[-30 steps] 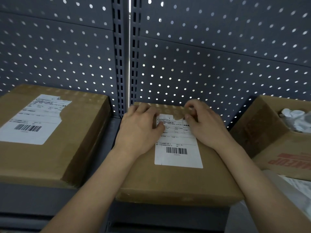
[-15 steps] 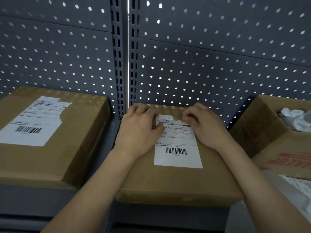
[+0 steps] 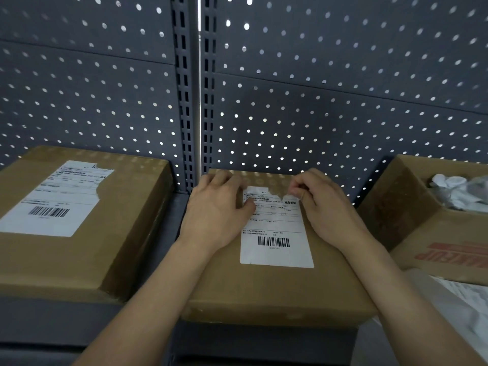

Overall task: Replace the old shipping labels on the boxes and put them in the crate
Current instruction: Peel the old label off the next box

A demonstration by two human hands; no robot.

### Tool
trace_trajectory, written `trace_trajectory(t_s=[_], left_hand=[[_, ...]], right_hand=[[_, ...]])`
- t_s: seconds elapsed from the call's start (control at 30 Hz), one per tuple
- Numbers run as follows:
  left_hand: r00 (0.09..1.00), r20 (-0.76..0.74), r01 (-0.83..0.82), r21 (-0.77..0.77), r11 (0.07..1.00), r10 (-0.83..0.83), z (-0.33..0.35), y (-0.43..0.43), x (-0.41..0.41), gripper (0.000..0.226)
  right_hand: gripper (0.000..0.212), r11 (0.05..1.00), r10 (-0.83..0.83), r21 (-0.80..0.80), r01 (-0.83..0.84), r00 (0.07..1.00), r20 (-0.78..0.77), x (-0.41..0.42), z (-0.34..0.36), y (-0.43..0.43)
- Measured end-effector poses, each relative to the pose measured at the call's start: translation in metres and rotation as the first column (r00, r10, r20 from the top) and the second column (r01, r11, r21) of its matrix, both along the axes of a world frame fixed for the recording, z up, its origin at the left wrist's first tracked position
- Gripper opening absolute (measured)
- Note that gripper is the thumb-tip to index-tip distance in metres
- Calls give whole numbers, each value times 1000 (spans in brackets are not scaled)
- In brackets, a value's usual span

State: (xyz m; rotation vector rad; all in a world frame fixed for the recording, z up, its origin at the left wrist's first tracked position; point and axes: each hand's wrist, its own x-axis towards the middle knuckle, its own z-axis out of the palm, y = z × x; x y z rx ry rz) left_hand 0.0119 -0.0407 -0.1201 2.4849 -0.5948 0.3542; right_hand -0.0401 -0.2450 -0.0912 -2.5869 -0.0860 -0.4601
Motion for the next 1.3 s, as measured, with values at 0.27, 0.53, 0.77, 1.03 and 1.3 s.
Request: trace_trajectory(t_s=[0.27,0.53,0.77,1.03,1.3], left_hand=[[1000,2,0,14,1000,0,1,0,0,35],[1000,-9,8,7,1000,-8,2,0,-1,35],[1000,-14,12,-1,1000,-12,3,0,-2,35],[999,-38,10,-4,1000,-10,6,0,-3,37],[998,-53,16,9,1000,-16,8,0,-4,37]], right_hand=[[59,996,-6,84,11,998,-62,-9,-1,-2],[14,1000,31,4,-31,999,-32,-5,-10,-7],[16,993,-1,-114,-2,1000,-29,-11,-2,-1],[21,988,-25,-156,16,998,-53,-17,4,6],[19,996,-35,85,32,999,40,-22,6,11]])
